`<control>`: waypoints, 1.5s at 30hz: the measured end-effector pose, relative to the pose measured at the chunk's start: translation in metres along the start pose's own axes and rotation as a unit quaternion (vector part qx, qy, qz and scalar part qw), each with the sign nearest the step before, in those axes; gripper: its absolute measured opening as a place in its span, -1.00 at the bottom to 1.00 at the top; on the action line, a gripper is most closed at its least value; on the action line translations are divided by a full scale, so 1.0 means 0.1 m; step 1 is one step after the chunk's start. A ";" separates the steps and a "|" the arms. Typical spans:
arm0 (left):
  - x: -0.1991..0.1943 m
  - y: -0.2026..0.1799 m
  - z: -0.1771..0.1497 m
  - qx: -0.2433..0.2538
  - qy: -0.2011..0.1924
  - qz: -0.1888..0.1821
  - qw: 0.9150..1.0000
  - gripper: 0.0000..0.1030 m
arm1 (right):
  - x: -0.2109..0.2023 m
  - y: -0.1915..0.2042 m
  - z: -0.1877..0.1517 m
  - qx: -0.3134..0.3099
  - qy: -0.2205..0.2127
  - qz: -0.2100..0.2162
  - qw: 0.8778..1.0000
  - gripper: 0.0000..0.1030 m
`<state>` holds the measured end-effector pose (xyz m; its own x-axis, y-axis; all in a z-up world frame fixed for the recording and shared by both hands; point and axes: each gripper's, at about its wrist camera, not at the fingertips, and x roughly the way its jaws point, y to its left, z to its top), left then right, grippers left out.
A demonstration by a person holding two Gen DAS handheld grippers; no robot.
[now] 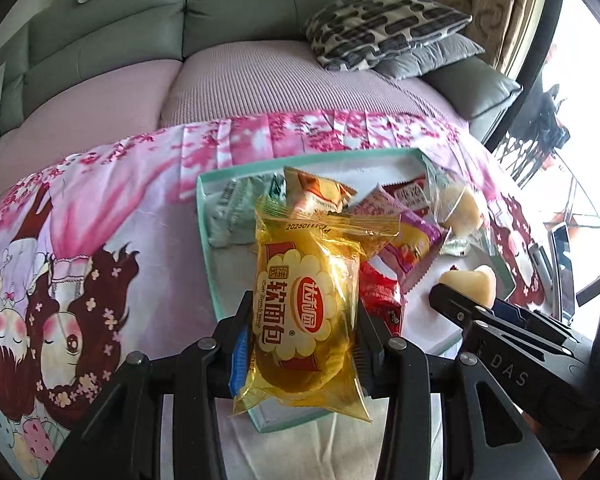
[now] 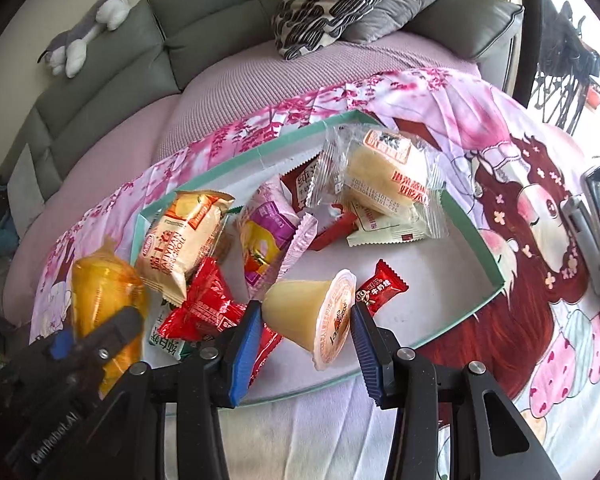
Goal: Organize snacks
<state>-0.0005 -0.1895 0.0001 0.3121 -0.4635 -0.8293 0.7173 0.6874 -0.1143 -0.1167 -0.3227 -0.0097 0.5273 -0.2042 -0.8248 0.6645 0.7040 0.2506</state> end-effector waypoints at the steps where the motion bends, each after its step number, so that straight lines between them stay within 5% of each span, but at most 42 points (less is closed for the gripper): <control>1: 0.02 -0.02 0.00 0.003 0.003 -0.002 1.000 -0.14 | 0.02 -0.01 -0.01 0.000 0.002 0.000 1.000 -0.07; 6: 0.00 -0.07 -0.03 0.003 0.000 -0.003 1.000 0.25 | 0.01 -0.02 0.01 0.002 -0.002 0.002 1.000 -0.07; 12: -0.15 -0.02 -0.04 -0.004 -0.020 -0.008 1.000 0.27 | -0.03 0.01 0.00 -0.004 -0.007 -0.001 1.000 -0.07; 16: -0.30 0.05 -0.08 -0.013 -0.036 -0.001 0.999 0.59 | -0.08 0.04 0.00 -0.010 -0.012 -0.004 1.000 -0.02; 22: -0.48 0.41 -0.15 -0.049 -0.069 0.084 0.993 1.00 | -0.13 0.13 -0.04 -0.032 -0.023 -0.017 0.999 0.52; 24: -0.53 0.56 -0.19 -0.065 -0.075 0.121 0.988 1.00 | -0.14 0.15 -0.07 -0.038 -0.031 -0.017 0.999 1.00; 37: -0.55 1.03 -0.65 -0.137 -0.014 0.222 0.965 1.00 | -0.25 0.42 -0.39 -0.096 -0.043 -0.021 0.994 1.00; 45: -0.59 1.01 -0.88 -0.129 -0.002 0.226 0.966 1.00 | -0.26 0.51 -0.59 -0.111 -0.030 -0.019 0.993 1.00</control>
<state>-0.0011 -0.0438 -0.0105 0.5592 -0.0850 -0.8247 0.3284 0.9361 0.1262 -0.1278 -0.2417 -0.0049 0.5392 -0.2691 -0.7980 0.5549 0.8263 0.0963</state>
